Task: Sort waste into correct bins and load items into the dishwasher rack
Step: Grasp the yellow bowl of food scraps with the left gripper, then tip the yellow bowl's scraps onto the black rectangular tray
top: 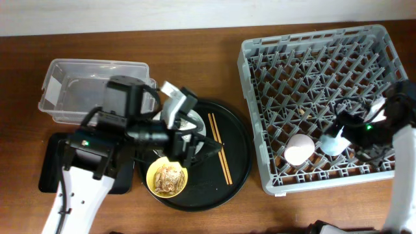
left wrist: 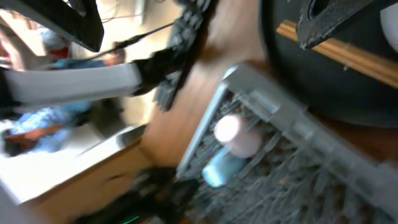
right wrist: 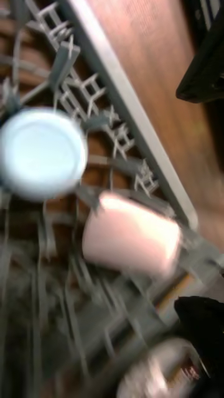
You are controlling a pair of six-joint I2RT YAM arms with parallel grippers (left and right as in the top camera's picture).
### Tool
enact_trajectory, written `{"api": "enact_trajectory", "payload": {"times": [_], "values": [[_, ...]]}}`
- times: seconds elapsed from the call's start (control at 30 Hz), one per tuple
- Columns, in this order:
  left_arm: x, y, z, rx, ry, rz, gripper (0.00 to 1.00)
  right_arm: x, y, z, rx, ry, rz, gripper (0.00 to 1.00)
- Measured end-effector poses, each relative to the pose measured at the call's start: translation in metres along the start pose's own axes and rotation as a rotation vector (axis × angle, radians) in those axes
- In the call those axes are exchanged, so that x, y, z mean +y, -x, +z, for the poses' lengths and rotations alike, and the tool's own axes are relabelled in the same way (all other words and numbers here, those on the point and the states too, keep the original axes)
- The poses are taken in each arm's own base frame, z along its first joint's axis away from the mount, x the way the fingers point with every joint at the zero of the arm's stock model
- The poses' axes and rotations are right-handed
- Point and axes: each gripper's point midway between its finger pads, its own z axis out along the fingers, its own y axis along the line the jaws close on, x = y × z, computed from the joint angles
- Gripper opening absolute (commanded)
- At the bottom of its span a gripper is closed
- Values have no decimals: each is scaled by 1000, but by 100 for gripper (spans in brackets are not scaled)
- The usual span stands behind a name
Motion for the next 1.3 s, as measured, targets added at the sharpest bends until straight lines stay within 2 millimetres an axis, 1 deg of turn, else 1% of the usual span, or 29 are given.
{"api": "enact_trajectory", "payload": {"times": [0.07,0.13,0.17,0.2,0.27,0.33,0.37,0.4,0.43,0.5,0.57,0.63,0.67,0.7,0.73,0.77,0.8,0.9,1.0,1.07,1.1,1.13,1.17,1.2,1.27,1.3], "values": [[10,-10,8,47,105,-18,90,23,-6,-34,-103,103,-76,100],[30,-29,13,116,287,-60,89,37,-18,-58,-185,173,-128,99],[39,-40,13,153,381,-92,82,43,-28,-73,-236,207,-159,99],[49,-50,13,183,476,-125,81,47,-36,-82,-269,224,-179,99],[63,-66,16,222,598,-165,78,51,-50,-97,-326,253,-208,99],[87,-97,29,294,733,-213,70,54,-61,-108,-376,271,-233,99],[99,-114,37,334,787,-237,63,55,-65,-112,-397,278,-243,99],[112,-134,45,385,840,-264,53,56,-69,-115,-412,283,-250,99],[122,-149,52,419,875,-284,44,56,-71,-117,-420,287,-254,99],[144,-181,64,484,952,-343,43,56,-73,-118,-425,288,-256,99],[154,-197,68,509,1004,-397,41,56,-73,-117,-419,287,-254,99],[165,-207,75,510,1047,-451,27,56,-72,-116,-413,286,-252,99],[170,-211,79,512,1059,-464,9,56,-71,-116,-410,286,-250,99],[174,-214,82,512,1069,-478,0,56,-70,-115,-406,286,-249,99],[178,-218,85,518,1083,-492,0,56,-69,-114,-402,285,-247,99],[181,-220,86,524,1093,-495,0,56,-69,-114,-399,284,-246,99],[181,-218,81,521,1118,-489,0,56,-68,-113,-396,284,-246,99],[179,-217,80,515,1113,-503,0,56,-67,-111,-385,283,-241,99],[168,-216,65,556,1115,-515,0,56,-66,-110,-382,282,-240,99],[160,-195,48,499,1091,-529,0,56,-66,-110,-381,281,-240,99],[158,-188,44,476,1080,-528,0,56,-66,-110,-381,281,-241,99],[157,-163,26,370,1052,-550,0,56,-66,-110,-381,281,-242,99],[157,-153,16,323,1028,-567,0,56,-66,-110,-381,281,-241,99],[159,-146,5,287,1007,-582,0,56,-66,-110,-381,281,-241,99],[171,-130,-29,184,949,-643,0,56,-66,-110,-381,281,-242,99],[177,-126,-40,152,920,-668,0,56,-66,-110,-381,281,-242,98]]}}
